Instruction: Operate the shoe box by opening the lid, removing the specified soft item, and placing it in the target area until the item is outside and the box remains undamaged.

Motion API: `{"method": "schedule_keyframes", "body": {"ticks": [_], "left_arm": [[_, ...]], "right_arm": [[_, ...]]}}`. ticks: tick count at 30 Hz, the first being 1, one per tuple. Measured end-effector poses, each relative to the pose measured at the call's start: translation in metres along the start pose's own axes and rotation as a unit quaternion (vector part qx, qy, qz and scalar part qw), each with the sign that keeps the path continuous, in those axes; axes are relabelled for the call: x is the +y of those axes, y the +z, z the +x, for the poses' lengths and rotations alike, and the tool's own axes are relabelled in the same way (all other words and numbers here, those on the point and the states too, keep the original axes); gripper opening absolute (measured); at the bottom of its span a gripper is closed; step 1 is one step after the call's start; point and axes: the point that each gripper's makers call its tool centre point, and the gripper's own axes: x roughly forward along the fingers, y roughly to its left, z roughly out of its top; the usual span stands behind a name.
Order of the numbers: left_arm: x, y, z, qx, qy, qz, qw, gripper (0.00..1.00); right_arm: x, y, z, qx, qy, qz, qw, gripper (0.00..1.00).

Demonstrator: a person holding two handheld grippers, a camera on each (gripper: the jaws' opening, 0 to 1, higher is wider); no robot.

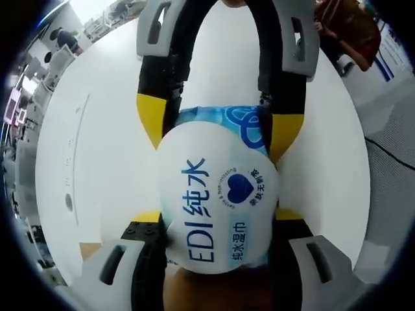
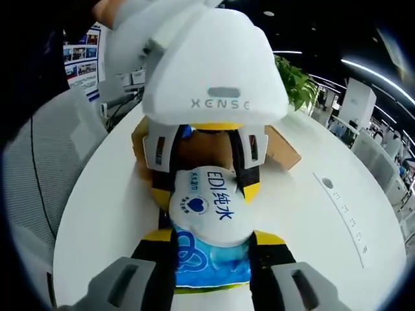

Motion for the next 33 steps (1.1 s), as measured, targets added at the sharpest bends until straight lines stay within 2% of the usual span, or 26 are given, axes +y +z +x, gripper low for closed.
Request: {"method": "schedule_keyframes", "body": {"ticks": [7,14,19,21,24,33], "left_arm": [[0.0,0.004,-0.001,-0.015,0.003,-0.001,0.9999,0.64],[0.0,0.001,-0.006,-0.011,0.0,-0.007,0.9999,0.65],[-0.006,-0.004,-0.012,-0.011,-0.015,-0.016,0.9997,0.72],[-0.004,-0.002,-0.017,-0.017,-0.008,-0.017,0.9997,0.7],[-0.005,0.001,-0.024,-0.028,-0.012,-0.029,0.9991,0.72],[-0.008,0.007,-0.047,-0.054,-0.011,-0.035,0.9979,0.77]], "right_arm": [[-0.001,-0.005,-0.007,0.002,-0.001,0.004,1.0,0.4],[-0.001,-0.004,-0.012,0.006,-0.008,0.017,0.9998,0.41],[-0.001,-0.004,-0.016,0.012,-0.012,0.024,0.9996,0.46],[0.002,-0.005,-0.018,0.021,-0.01,0.026,0.9994,0.5],[0.003,0.0,-0.022,0.019,-0.01,0.028,0.9994,0.51],[0.008,0.005,-0.038,0.032,-0.01,0.029,0.999,0.57]]}}
